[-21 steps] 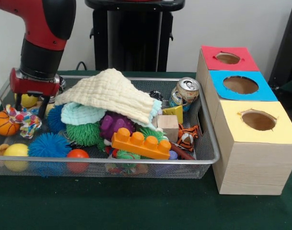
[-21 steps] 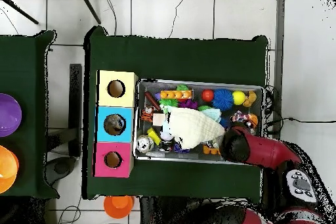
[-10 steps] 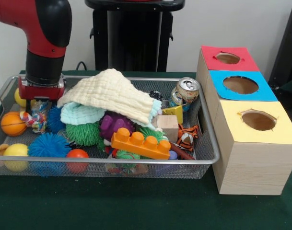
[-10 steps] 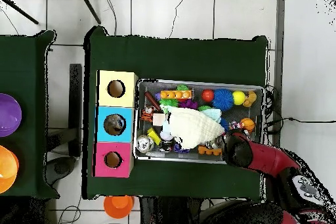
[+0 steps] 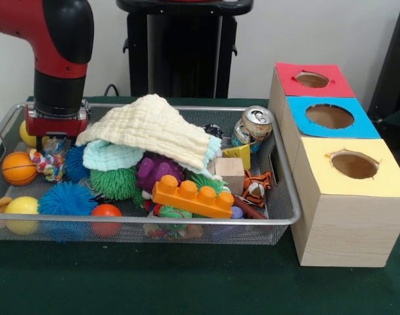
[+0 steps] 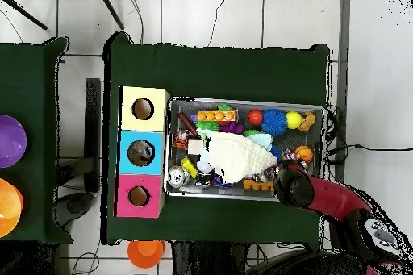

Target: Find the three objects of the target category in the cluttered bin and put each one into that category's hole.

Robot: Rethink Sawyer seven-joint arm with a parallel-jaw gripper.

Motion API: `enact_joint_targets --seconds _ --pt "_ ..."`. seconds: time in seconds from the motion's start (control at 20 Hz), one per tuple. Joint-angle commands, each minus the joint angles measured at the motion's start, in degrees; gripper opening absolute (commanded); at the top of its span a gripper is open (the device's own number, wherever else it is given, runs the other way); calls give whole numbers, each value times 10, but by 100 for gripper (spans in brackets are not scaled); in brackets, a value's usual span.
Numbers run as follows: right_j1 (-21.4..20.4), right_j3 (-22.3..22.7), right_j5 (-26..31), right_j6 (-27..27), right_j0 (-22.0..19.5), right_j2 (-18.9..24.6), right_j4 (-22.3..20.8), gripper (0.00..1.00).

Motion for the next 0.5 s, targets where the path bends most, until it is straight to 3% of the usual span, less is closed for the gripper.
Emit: enact_joint_targets --seconds 0.05,0.5 --pt "2 -14 28 77 -7 -16 -9 100" --pt "-102 54 107 67 3 -10 8 100"
